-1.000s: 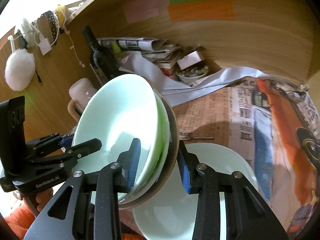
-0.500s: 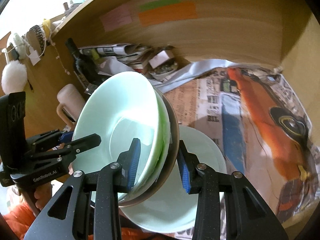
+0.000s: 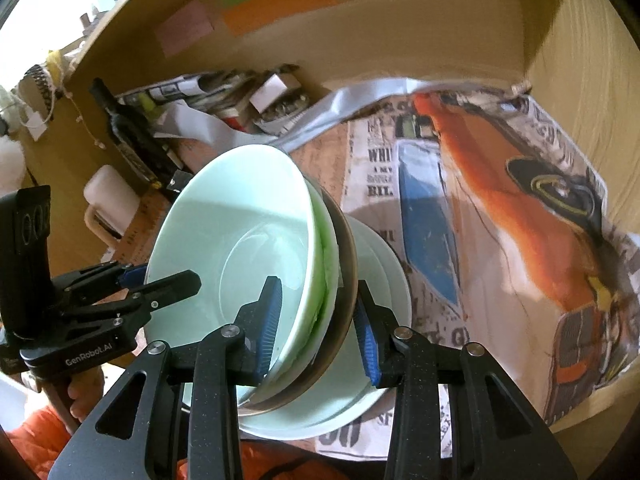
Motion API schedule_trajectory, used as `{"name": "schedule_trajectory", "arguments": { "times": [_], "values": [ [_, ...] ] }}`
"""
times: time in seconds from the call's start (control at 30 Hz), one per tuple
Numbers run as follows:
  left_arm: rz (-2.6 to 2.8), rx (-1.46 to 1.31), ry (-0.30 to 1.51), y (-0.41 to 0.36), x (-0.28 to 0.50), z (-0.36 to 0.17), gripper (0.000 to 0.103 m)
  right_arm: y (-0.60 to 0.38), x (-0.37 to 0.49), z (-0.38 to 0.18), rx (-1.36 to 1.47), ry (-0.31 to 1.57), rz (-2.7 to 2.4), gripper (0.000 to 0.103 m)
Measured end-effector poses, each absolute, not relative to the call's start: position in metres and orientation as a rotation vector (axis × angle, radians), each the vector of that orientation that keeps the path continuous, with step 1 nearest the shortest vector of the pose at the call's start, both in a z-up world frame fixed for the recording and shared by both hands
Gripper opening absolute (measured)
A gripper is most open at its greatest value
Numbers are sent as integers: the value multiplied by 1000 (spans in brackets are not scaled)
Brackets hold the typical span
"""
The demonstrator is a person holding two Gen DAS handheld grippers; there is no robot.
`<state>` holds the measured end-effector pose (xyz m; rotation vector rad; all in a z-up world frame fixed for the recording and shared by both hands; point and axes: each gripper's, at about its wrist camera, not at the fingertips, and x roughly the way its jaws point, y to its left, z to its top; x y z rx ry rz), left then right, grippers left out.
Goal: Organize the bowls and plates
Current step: 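Lower the bowl stack onto the mint green plate and open both grippers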
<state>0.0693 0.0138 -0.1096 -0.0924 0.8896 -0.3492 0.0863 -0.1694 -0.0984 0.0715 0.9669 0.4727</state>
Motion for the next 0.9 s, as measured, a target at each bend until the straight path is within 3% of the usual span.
{"name": "schedule_trajectory", "arguments": {
  "times": [0.73,0.9],
  "values": [
    [-353,-119,875,21,77,-120,38,-171,96,-105,62,925,475,38],
    [-294,-112,784,34,65,-105,49,-176,89,-93,37,876,455,43]
  ]
}}
